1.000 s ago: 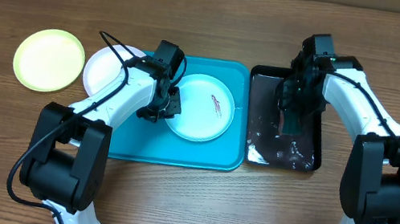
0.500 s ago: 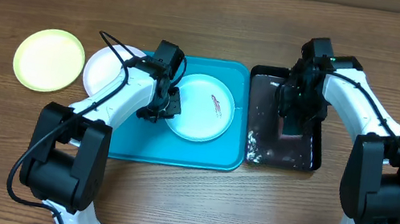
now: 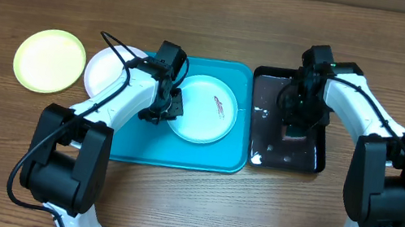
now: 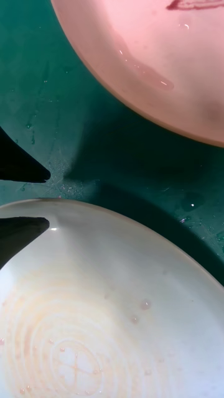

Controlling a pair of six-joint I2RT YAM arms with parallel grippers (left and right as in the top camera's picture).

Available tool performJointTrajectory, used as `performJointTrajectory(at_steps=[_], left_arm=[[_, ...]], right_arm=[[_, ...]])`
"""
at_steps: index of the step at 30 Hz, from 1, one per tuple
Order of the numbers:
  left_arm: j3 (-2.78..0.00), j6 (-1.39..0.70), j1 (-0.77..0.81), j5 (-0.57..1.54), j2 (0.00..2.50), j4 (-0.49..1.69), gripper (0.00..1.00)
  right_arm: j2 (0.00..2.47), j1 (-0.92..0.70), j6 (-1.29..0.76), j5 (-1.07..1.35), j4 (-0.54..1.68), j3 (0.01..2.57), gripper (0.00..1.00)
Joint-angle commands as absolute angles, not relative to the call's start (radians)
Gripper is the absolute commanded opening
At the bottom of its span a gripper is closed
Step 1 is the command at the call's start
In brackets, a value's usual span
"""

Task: Clean dirty plates on tray and stack at the side
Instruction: 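Close the right gripper on the green sponge and lift it, then carry the sponge with the right gripper over the light-blue plate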

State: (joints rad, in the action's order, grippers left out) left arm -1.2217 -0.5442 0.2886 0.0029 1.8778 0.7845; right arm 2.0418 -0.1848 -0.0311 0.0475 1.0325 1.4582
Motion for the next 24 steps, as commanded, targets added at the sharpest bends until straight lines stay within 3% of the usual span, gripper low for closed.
performJointTrajectory(at_steps=[1, 12, 16, 19, 21, 24], left_arm=[[-1.213, -0.538, 0.296, -0.004, 1.891, 0.784, 0.22], [-1.213, -0.538, 0.296, -0.004, 1.891, 0.784, 0.22], [-1.213, -0.538, 0.296, -0.004, 1.891, 0.784, 0.22], [-1.213, -0.538, 0.296, -0.004, 1.891, 0.784, 0.22], [-1.212, -0.538, 0.296, -0.004, 1.891, 0.784, 0.25], [-1.213, -0.538, 0.296, -0.004, 1.891, 0.784, 0.33]], right_arm=[[2.009, -0.191, -0.030, 0.047, 1.019, 1.445, 0.48], [2.009, -0.191, -0.030, 0.046, 1.002, 1.449, 0.47], [2.009, -0.191, -0.030, 0.046, 1.002, 1.449, 0.26], [2.009, -0.191, -0.030, 0.047, 1.002, 1.449, 0.19], [2.008, -0.191, -0.030, 0.062, 1.002, 1.450, 0.04], [2.008, -0.189, -0.030, 0.128, 1.017, 1.465, 0.04]])
